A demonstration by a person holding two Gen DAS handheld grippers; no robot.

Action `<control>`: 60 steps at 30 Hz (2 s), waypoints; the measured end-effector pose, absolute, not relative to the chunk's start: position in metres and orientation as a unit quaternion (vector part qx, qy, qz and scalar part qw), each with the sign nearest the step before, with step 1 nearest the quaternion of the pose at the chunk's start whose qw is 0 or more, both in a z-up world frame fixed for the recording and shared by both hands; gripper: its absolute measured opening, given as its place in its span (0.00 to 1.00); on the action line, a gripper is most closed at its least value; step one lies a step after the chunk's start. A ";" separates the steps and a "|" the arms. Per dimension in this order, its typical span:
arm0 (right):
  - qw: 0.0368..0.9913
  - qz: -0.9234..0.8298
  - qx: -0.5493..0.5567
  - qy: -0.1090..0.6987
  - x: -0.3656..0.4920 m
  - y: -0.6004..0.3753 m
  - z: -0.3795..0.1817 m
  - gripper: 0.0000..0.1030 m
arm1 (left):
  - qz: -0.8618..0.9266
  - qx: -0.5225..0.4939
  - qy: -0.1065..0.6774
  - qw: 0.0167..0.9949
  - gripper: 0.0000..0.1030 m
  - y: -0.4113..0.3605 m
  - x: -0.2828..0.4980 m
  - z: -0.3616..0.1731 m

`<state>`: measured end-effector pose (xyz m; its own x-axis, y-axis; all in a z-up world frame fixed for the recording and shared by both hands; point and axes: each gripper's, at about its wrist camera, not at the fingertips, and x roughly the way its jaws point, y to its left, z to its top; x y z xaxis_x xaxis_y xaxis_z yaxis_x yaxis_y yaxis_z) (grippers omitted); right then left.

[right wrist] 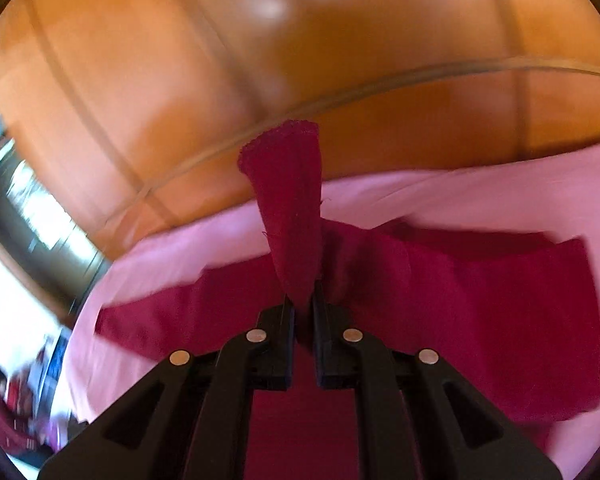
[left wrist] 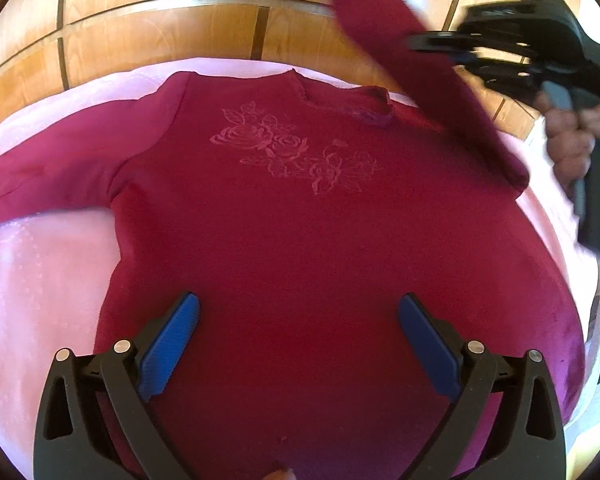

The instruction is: Fold small clothes

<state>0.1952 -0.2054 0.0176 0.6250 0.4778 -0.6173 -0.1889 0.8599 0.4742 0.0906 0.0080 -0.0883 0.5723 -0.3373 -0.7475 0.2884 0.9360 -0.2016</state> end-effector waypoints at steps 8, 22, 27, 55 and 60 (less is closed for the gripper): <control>0.890 0.161 0.205 0.373 0.140 -0.232 0.013 0.69 | -0.190 -0.119 0.400 0.889 0.96 0.031 0.109 -0.060; 0.866 0.039 0.302 0.396 0.055 -0.358 -0.037 0.76 | -0.159 -0.152 0.456 0.862 0.77 0.013 0.237 -0.067; 0.876 0.042 0.312 0.365 0.068 -0.362 -0.022 0.77 | -0.177 -0.136 0.463 0.858 0.17 -0.001 0.254 -0.071; 0.893 -0.030 0.098 0.438 0.170 -0.294 -0.087 0.93 | -0.096 -0.114 0.428 0.892 0.56 0.047 0.181 -0.069; 0.893 -0.032 0.088 0.440 0.172 -0.290 -0.086 0.95 | -0.062 -0.210 0.402 0.889 0.58 0.120 0.145 -0.063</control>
